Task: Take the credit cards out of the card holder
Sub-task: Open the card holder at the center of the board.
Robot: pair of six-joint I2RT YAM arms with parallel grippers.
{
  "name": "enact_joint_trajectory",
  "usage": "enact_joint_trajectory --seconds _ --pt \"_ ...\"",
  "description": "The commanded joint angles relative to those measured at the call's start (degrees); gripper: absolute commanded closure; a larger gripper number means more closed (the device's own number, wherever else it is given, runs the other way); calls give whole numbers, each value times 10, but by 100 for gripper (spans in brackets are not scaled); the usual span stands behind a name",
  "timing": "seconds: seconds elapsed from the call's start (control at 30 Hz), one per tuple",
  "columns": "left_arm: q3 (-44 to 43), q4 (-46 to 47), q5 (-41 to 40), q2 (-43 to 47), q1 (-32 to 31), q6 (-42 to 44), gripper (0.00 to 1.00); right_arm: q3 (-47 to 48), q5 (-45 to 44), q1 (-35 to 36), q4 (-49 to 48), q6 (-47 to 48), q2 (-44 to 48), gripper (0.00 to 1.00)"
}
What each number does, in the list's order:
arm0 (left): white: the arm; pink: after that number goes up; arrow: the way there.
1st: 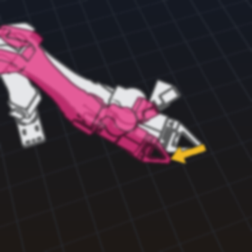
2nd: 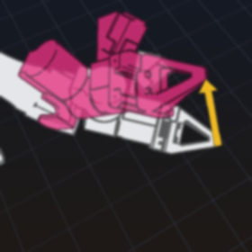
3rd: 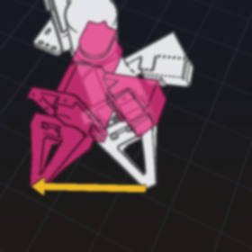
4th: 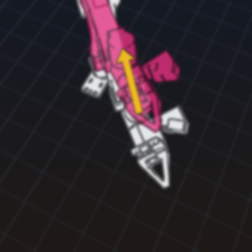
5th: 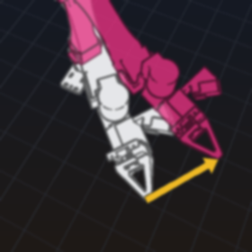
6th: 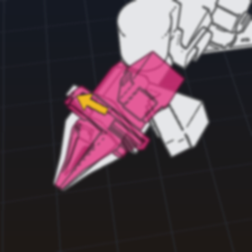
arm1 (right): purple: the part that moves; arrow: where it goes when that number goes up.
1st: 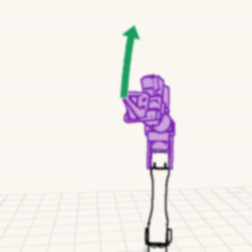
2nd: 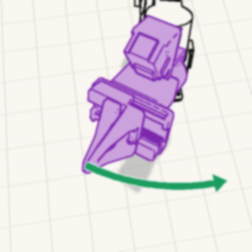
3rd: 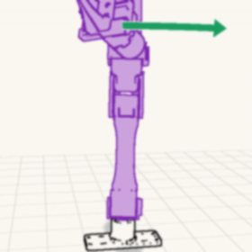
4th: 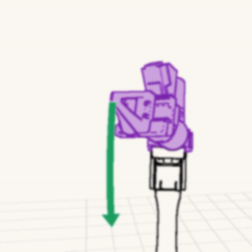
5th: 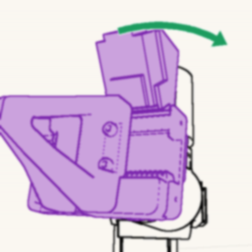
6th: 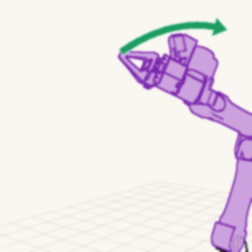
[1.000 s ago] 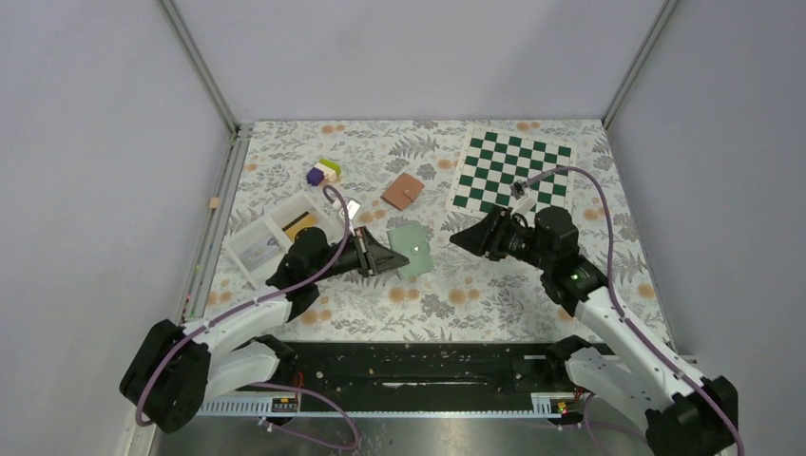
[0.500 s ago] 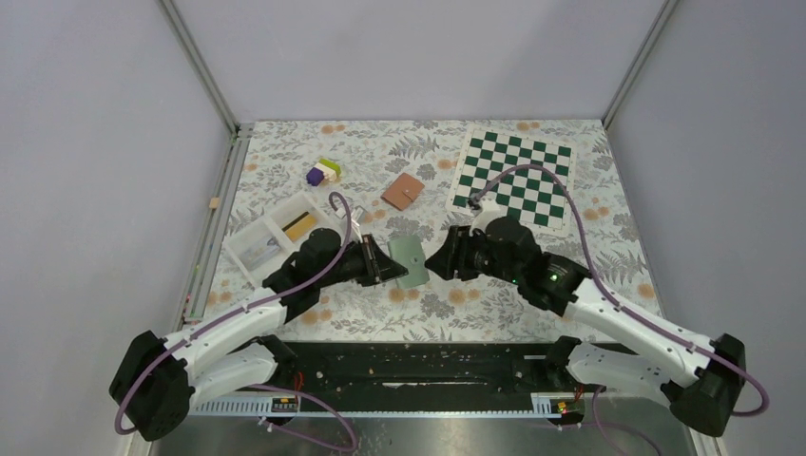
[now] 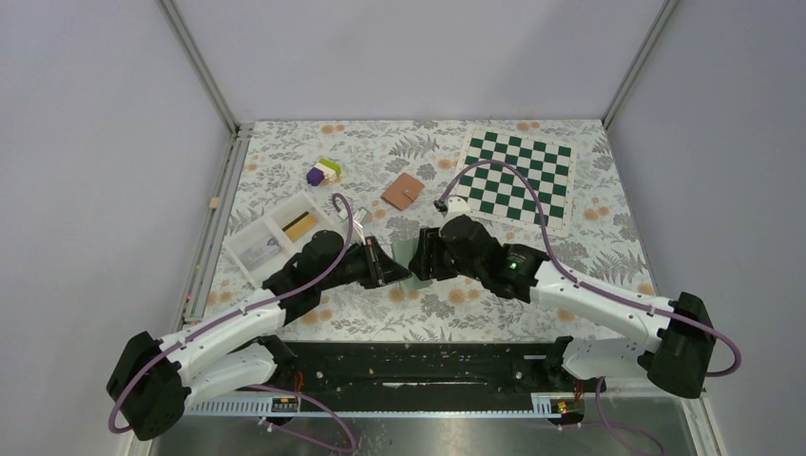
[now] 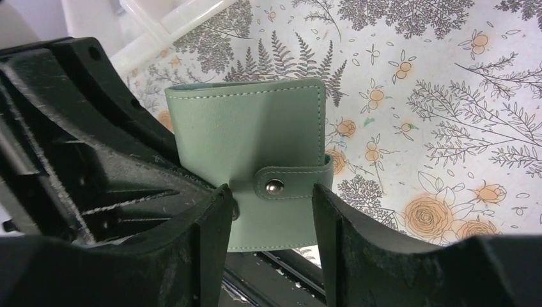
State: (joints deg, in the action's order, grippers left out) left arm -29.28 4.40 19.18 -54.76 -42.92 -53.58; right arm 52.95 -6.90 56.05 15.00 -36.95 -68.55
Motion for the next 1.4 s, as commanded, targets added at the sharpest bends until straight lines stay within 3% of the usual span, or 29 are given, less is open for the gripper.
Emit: enact_joint_trajectory --seconds 0.0,0.13,0.17,0.23,0.33,0.37,1.0,1.23,1.37 --pt "-34 42 -8 19 -7 -5 100 38 -51 23 21 0 -25 44" --pt "-32 51 -8 27 -11 -4 100 42 -67 33 23 4 -43 51" --pt "-32 52 -8 28 -12 -4 100 44 -80 37 27 5 -45 56" --pt "-32 51 -7 30 -13 -3 100 41 -99 40 28 9 -44 78" --pt "-30 45 -10 35 -13 -1 100 30 -122 40 19 16 -38 98" --pt "-29 45 -12 37 -13 -1 100 27 -126 40 15 22 -34 100" --pt "-33 -76 -81 23 -13 26 100 -57 -178 40 -73 121 65 100" --pt "-12 -46 -71 54 -13 50 100 -99 -219 26 -77 102 96 100" --pt "33 48 -39 89 -12 67 100 -135 -101 -33 -103 105 121 100"
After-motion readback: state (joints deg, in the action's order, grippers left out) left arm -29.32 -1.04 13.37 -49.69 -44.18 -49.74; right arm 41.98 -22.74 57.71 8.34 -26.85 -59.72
